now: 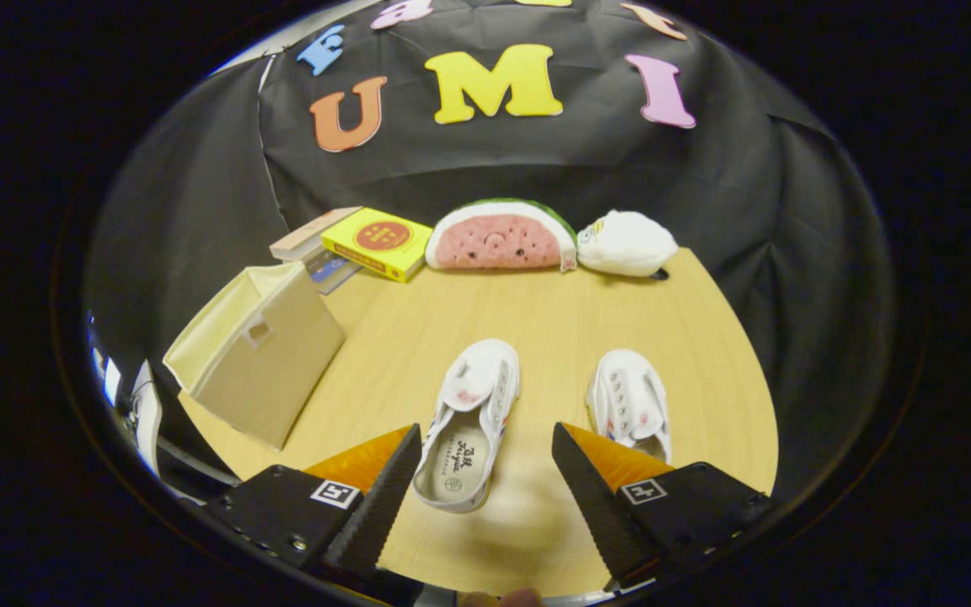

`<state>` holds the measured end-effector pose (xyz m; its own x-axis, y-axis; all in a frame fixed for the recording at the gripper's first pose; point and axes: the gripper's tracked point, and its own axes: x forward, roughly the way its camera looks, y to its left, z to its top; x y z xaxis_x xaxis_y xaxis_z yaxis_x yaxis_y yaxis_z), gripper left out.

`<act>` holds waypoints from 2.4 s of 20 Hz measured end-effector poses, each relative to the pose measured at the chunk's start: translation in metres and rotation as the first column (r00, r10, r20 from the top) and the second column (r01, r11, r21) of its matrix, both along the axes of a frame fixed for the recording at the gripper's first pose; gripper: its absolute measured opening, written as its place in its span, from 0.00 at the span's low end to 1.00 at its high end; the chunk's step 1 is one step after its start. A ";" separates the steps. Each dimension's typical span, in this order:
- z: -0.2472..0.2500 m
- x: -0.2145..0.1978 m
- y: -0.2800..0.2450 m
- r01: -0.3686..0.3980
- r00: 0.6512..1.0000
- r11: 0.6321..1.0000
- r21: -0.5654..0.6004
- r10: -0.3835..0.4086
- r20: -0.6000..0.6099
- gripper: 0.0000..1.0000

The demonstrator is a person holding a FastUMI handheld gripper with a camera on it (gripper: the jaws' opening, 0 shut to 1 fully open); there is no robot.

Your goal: Open the storage box then place both shoes into the box .Put the left shoe in first, then the right shoe, with the right side of both shoes facing outward in a uniform manner.

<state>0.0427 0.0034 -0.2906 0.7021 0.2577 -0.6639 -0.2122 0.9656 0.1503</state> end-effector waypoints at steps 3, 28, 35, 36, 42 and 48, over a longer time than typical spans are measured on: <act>-0.029 0.010 0.001 0.010 0.998 1.000 -0.003 -0.010 -0.058 0.96; -0.088 0.048 0.026 0.212 0.941 0.976 0.052 -0.189 -0.280 0.13; -0.073 0.045 0.034 0.291 0.912 0.948 0.130 -0.234 -0.336 0.00; -0.071 0.044 0.035 0.302 0.910 0.942 0.144 -0.241 -0.337 0.00; -0.043 0.036 0.048 0.377 0.890 0.899 0.222 -0.286 -0.356 0.00; -0.007 0.027 0.072 0.403 0.889 0.874 0.272 -0.303 -0.343 0.00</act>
